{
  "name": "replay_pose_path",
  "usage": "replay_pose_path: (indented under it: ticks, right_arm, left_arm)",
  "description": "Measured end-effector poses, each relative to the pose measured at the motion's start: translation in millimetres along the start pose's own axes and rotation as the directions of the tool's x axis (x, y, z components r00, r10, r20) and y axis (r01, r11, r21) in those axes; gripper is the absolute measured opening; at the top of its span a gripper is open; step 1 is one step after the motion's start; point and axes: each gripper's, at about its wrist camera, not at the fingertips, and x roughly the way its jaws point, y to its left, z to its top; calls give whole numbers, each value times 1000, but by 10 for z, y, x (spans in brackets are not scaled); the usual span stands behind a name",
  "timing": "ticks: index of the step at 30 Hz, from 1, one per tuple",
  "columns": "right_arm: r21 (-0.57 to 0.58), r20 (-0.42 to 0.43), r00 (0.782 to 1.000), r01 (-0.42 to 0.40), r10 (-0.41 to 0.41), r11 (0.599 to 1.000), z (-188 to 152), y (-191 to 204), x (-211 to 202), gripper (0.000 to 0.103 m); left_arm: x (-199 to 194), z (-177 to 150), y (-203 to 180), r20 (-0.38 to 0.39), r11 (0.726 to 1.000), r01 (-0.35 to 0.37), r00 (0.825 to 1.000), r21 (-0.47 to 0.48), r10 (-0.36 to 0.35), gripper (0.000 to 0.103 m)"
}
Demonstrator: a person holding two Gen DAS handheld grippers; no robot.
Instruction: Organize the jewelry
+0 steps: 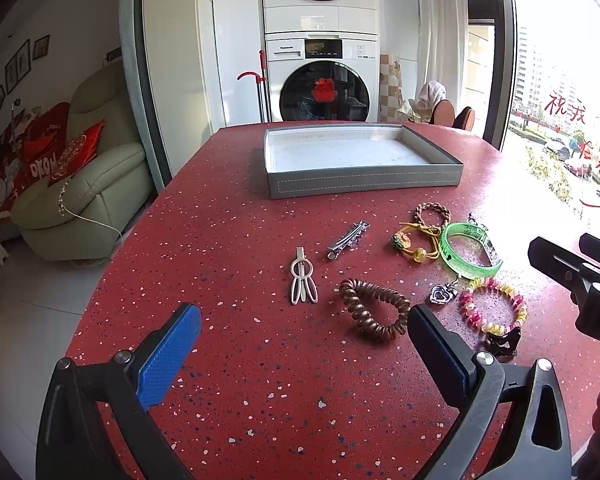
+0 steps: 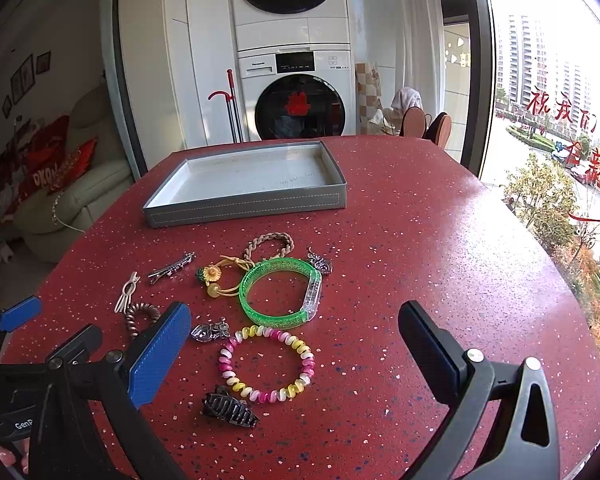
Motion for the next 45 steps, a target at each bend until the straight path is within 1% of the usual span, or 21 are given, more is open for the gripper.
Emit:
replay_pose_path:
  ticks: [11,12,20,22,23,25,45]
  right_arm:
    - [-1,7,1000,-2,2,1000,43,34,-35,103]
    - [0,7,1000,-2,2,1000,51,38,-36,103]
    - [2,12,1000,-3,3,1000,151,96,-49,103]
    - [2,13,1000,-5,5,1000,32,19,-59,103]
    - [2,14,1000,-5,5,1000,37,22,-63,103]
    - [2,13,1000,-5,5,1000,33,20,-59,103]
    - [6,11,1000,-5,5,1000,24,10,-59,103]
  left_arm:
    - [-45,57,-7,1,1000,1,1000,1,-1,103]
    - [-16,16,-10,1,1000,1,1000,0,-1,103]
    - [-47,85,-23,3,1000,-2,1000,-2,2,103]
    - [-53,107,-30,3,1000,-3,1000,-2,3,103]
    - [-55,119,-33,3,1000,-3,1000,-2,3,103]
    - [-24,27,-4,3,1000,0,1000,-1,0,103]
    - [-37,32,17,3,1000,0,1000,-10,0,103]
